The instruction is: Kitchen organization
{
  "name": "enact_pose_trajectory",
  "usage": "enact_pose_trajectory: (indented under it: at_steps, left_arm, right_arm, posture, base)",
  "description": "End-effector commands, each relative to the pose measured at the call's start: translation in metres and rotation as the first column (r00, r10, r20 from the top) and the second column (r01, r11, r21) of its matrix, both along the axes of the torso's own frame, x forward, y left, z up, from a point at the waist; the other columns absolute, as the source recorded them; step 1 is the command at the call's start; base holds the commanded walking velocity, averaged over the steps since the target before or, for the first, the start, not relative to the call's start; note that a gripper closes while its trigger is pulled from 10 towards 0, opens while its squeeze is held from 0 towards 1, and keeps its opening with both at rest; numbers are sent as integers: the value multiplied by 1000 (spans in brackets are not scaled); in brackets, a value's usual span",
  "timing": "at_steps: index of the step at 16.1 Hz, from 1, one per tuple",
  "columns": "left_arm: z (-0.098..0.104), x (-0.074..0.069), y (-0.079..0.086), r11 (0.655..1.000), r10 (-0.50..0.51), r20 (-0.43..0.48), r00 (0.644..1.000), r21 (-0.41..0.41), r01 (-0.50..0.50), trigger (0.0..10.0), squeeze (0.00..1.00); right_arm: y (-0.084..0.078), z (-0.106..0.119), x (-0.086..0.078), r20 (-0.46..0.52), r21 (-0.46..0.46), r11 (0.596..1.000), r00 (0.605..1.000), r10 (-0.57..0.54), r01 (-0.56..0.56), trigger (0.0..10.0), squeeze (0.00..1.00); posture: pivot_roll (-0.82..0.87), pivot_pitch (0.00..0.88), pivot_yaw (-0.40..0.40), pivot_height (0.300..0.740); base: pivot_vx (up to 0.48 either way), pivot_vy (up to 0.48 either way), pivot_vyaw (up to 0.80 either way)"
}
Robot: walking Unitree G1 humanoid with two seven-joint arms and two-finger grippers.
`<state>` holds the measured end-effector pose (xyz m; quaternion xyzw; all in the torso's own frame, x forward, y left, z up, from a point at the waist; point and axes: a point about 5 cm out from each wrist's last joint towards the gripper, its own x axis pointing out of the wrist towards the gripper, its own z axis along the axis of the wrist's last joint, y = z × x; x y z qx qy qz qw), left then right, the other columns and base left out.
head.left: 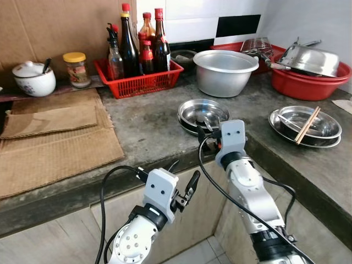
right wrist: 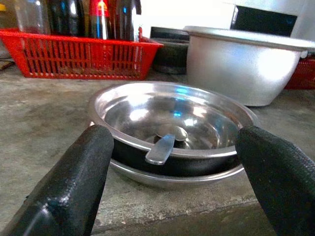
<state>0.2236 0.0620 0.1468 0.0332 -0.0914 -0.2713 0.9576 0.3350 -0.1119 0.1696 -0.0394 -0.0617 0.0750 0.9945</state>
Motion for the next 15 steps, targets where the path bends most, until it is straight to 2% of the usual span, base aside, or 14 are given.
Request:
enact_pose_trajectory:
  at_steps: [1, 7, 8, 9, 10, 11, 15]
  left_arm:
    - [9, -1, -1, 1000, -9, 43, 999, -6, 9, 10000, 0]
    - [17, 1, -5, 1000, -7, 74, 997, -28, 9, 10000, 0]
    - [17, 1, -4, 1000, -7, 72, 997, -27, 9, 10000, 0]
    - [16, 1, -4, 1000, -7, 71, 997, -26, 9, 10000, 0]
    - [16, 1, -4, 1000, -7, 71, 997, -24, 9, 10000, 0]
    - [16, 1, -4, 1000, -6, 70, 997, -23, 8, 10000, 0]
    - [16, 2, -3, 1000, -3, 71, 997, -20, 4, 10000, 0]
  right_arm:
    - [2, 6, 5, 26, 9, 1000, 1000, -4, 4, 10000, 0]
    - [8, 4, 12, 14, 45, 999, 1000, -10, 10, 10000, 0]
    - [8, 3, 13, 14, 48, 999, 1000, -10, 9, 9451, 0]
    - [8, 3, 13, 14, 48, 999, 1000, -10, 9, 9451, 0]
    - [8, 3, 13, 16, 52, 999, 1000, -13, 12, 2627, 0]
    - [7, 4, 14, 19, 56, 998, 1000, -16, 15, 0, 0]
    - [5, 5, 16, 24, 57, 998, 999, -22, 20, 0, 0]
  posture:
    - [49, 45, -71, 740]
    - [50, 45, -70, 740]
    - [45, 46, -71, 740]
    - [46, 46, -69, 740]
    - [46, 45, -71, 740]
    - [47, 45, -71, 740]
    - [47, 44, -73, 740]
  base:
    - [0, 0, 0]
    - [0, 0, 0]
    - [0, 0, 0]
    - [0, 0, 0]
    - [0, 0, 0]
    - [0, 0, 0]
    - [0, 0, 0]
